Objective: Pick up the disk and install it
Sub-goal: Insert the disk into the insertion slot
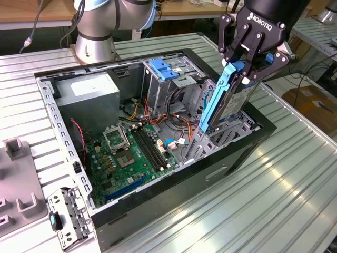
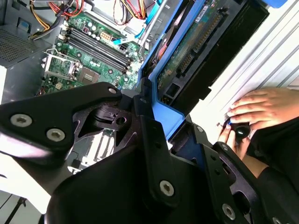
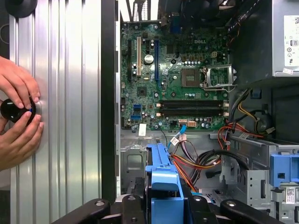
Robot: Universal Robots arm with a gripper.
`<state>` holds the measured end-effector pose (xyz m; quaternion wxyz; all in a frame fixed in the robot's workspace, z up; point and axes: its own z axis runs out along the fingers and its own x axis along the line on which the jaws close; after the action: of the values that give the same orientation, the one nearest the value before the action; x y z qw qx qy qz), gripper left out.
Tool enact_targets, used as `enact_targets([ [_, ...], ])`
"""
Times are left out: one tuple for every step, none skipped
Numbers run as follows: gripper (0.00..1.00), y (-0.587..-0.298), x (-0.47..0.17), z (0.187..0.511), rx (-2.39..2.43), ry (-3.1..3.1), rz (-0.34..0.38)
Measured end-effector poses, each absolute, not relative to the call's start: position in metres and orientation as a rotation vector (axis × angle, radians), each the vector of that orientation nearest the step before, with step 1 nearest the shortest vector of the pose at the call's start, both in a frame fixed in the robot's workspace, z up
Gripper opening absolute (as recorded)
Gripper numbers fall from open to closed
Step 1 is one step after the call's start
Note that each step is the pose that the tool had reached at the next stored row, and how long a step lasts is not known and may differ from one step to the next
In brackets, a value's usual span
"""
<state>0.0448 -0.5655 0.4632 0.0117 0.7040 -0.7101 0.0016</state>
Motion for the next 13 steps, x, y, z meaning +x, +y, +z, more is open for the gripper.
enact_targets([
  [0.37,-0.5655,0.0448,0.4632,2.195,-2.214,0.005],
  [0.37,-0.5655,0.0448,0.4633,2.195,-2.214,0.005],
  [0.37,-0.5655,0.0449,0.4633,2.195,-2.214,0.005],
  [0.37,-0.5655,0.0449,0.4633,2.195,-2.214,0.005],
  [0.37,-0.5655,0.0449,0.4632,2.195,-2.214,0.005],
  [0.37,-0.5655,0.0449,0.4632,2.195,-2.214,0.005],
  [0.37,-0.5655,0.0449,0.4632,2.195,-2.214,0.005],
  [0.37,-0.5655,0.0449,0.4632,2.195,-2.214,0.005],
  [0.37,-0.5655,0.0449,0.4633,2.195,-2.214,0.005],
  [0.37,-0.5655,0.0449,0.4633,2.195,-2.214,0.005],
  [0.37,-0.5655,0.0453,0.4632,2.196,-2.214,0.005],
  [0.37,-0.5655,0.0459,0.4628,2.196,-2.214,0.005],
  [0.37,-0.5655,0.0477,0.4607,2.195,-2.214,0.005],
])
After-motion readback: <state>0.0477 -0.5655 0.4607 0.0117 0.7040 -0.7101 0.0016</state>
